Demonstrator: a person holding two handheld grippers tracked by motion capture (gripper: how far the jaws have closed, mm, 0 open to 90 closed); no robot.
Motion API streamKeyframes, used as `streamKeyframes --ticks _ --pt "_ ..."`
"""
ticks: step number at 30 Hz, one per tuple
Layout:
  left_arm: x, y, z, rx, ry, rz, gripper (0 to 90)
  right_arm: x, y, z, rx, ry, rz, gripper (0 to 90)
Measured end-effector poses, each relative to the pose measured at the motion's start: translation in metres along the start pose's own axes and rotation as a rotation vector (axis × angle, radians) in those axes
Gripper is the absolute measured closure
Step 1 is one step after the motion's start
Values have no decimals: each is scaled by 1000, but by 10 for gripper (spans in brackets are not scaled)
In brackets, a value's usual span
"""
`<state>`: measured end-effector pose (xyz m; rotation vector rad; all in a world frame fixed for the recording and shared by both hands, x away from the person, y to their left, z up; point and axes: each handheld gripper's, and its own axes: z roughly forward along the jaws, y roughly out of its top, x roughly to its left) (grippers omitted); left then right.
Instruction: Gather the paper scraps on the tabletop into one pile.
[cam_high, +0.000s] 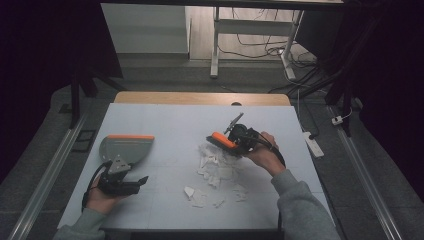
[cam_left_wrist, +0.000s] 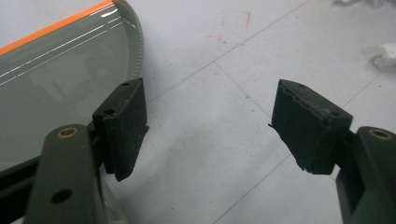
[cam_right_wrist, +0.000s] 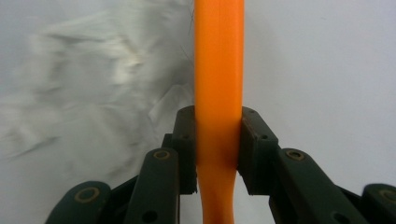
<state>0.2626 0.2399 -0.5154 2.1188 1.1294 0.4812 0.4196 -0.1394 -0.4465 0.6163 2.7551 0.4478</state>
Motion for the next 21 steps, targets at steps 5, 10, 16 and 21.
streamKeyframes --ticks 5,10,16,21 --pt "-1 0 0 2 3 3 279 4 -6 -21 -112 21 41 703" --pt "0 0 0 4 2 2 279 -5 -17 -44 -214 -10 98 703" --pt "0 0 1 5 4 1 279 4 -22 -63 -289 35 83 703" --pt "0 0 0 3 5 -2 279 29 -19 -63 -277 119 15 703"
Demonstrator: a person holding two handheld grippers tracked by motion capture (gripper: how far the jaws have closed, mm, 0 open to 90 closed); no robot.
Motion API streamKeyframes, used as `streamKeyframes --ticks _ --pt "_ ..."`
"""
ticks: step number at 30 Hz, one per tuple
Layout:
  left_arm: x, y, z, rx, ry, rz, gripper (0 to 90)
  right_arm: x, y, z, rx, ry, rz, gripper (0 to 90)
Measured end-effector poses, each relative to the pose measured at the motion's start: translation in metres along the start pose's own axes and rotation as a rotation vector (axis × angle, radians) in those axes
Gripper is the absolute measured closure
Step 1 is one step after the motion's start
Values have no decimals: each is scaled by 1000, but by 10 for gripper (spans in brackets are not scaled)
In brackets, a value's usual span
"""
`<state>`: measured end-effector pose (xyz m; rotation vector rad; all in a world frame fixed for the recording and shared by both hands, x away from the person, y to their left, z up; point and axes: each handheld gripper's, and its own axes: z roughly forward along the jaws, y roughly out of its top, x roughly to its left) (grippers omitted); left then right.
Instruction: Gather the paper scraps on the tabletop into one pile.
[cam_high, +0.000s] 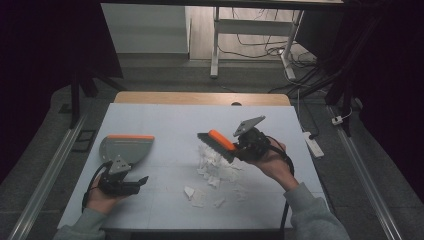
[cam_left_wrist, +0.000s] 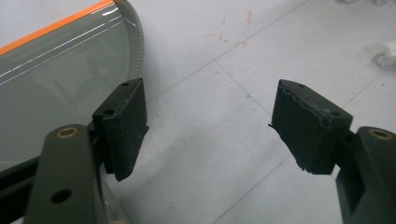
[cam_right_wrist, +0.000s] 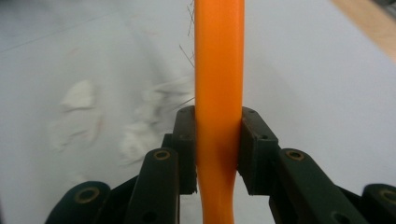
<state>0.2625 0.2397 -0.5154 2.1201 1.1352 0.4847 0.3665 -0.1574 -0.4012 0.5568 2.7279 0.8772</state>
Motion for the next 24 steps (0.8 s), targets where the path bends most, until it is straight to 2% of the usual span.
streamKeyframes --ticks 6,15,19,20,24 --pt "0 0 0 -1 -1 0 278 29 -1 11 35 90 -40 703" --pt "0 0 0 -3 0 0 278 61 2 26 97 204 1 703" --pt "0 0 0 -3 0 -1 278 81 11 42 151 271 -6 703" --pt "0 0 0 -4 1 -1 278 85 14 48 154 290 -32 703" --pt "0 0 -1 -7 0 -3 278 103 22 67 205 356 -45 703"
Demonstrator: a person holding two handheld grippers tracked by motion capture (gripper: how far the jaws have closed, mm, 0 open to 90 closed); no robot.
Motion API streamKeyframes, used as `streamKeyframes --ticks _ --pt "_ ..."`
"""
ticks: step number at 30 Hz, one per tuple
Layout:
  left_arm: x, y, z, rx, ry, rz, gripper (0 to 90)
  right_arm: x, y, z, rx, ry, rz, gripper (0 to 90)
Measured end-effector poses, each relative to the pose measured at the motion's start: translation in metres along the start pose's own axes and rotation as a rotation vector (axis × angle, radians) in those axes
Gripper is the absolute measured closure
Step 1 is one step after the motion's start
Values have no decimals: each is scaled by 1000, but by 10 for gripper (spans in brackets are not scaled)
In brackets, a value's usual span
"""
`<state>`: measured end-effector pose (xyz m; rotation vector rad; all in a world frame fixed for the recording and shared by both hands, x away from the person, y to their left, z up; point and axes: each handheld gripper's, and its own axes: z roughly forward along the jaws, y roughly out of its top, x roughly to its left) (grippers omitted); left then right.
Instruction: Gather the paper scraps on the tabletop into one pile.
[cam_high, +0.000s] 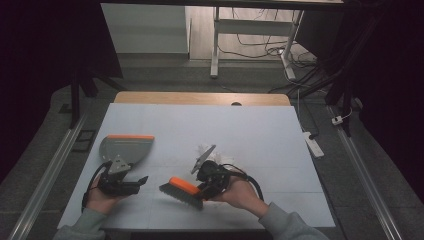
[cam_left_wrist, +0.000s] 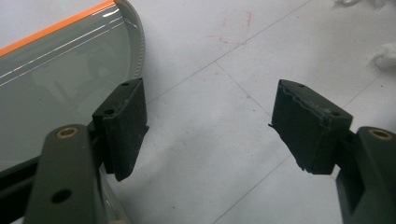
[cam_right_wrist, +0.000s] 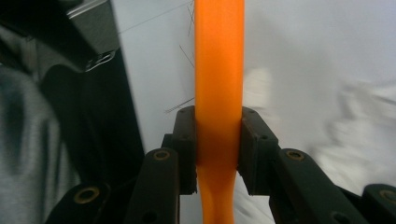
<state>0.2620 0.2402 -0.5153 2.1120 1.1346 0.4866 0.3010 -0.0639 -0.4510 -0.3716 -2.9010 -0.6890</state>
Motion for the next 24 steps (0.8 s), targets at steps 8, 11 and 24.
streamKeyframes --ticks 8,11,24 --pt "0 0 0 0 -2 4 279 -15 6 4 55 -76 70 703" --pt "0 0 0 2 -1 3 279 -33 0 -6 37 -154 114 703" --pt "0 0 1 4 1 3 278 -38 -31 -86 -164 -213 135 703"
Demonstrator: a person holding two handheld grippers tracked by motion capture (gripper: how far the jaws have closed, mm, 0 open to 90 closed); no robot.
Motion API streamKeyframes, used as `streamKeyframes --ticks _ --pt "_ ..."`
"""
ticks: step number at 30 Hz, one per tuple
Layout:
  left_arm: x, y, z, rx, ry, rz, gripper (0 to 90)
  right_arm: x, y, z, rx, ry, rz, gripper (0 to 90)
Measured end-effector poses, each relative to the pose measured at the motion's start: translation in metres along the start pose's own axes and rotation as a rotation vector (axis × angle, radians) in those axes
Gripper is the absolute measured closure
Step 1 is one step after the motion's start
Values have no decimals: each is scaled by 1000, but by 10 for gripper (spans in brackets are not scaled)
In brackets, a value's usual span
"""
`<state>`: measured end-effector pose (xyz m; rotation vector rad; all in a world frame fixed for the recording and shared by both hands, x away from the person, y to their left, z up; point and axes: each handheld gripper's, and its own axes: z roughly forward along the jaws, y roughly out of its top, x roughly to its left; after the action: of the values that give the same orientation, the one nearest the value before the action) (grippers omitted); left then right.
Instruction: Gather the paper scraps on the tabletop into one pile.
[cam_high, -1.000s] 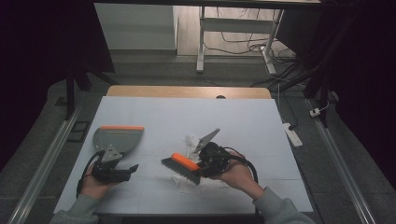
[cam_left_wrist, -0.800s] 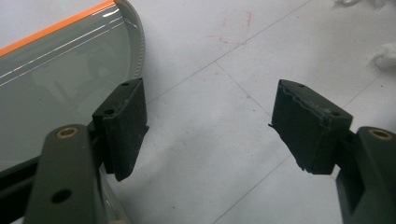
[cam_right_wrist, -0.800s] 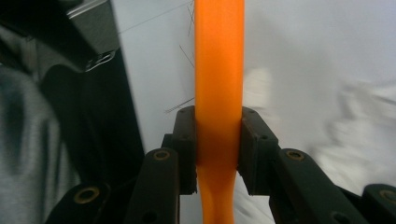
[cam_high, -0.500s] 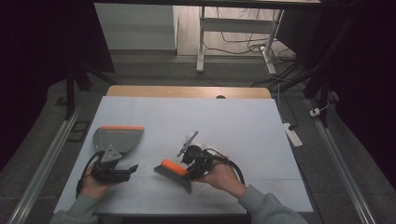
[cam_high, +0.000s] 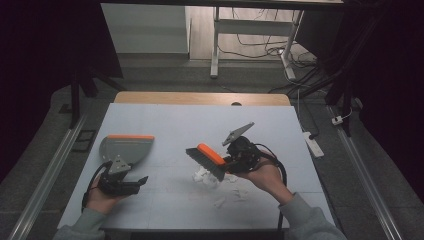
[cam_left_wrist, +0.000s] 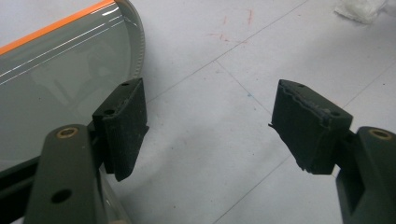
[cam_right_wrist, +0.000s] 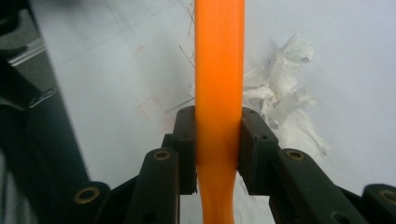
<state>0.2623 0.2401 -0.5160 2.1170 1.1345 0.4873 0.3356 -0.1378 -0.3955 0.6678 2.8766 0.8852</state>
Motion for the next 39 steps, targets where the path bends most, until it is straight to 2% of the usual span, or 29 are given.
streamKeyframes --ticks 2,5,9,14,16,18,20,22,24,26,28,31,35,37,39 --pt "0 0 0 1 0 0 278 1 -5 -9 1 -4 -24 703" --pt "0 0 0 0 0 0 279 6 -14 -12 37 43 -43 703" --pt "0 0 0 4 1 2 279 19 -28 3 119 110 -93 703" --pt "0 0 0 2 4 1 278 39 -35 33 205 166 -148 703" --pt "0 0 0 2 4 0 278 42 -34 43 231 149 -171 703" --pt "0 0 0 4 3 1 279 39 -28 46 235 105 -167 703" --pt "0 0 0 4 3 3 279 30 -21 49 232 48 -186 703" --pt "0 0 0 3 2 1 279 15 -14 50 209 17 -179 703" --pt "0 -1 0 2 2 0 279 3 -10 47 165 -5 -163 703" --pt "1 -1 0 3 2 -1 279 -3 -8 37 109 15 -132 703" --pt "2 -1 0 4 2 -3 279 -3 -10 24 63 19 -124 703" --pt "1 -1 0 6 0 0 279 -2 -16 2 38 -9 -139 703" --pt "0 -1 0 3 4 3 279 -7 -35 -23 64 -34 -116 703" --pt "0 -1 0 6 3 4 279 -9 -48 -27 119 -3 -154 703" --pt "0 0 1 9 4 6 279 -9 -61 -22 181 33 -182 703"
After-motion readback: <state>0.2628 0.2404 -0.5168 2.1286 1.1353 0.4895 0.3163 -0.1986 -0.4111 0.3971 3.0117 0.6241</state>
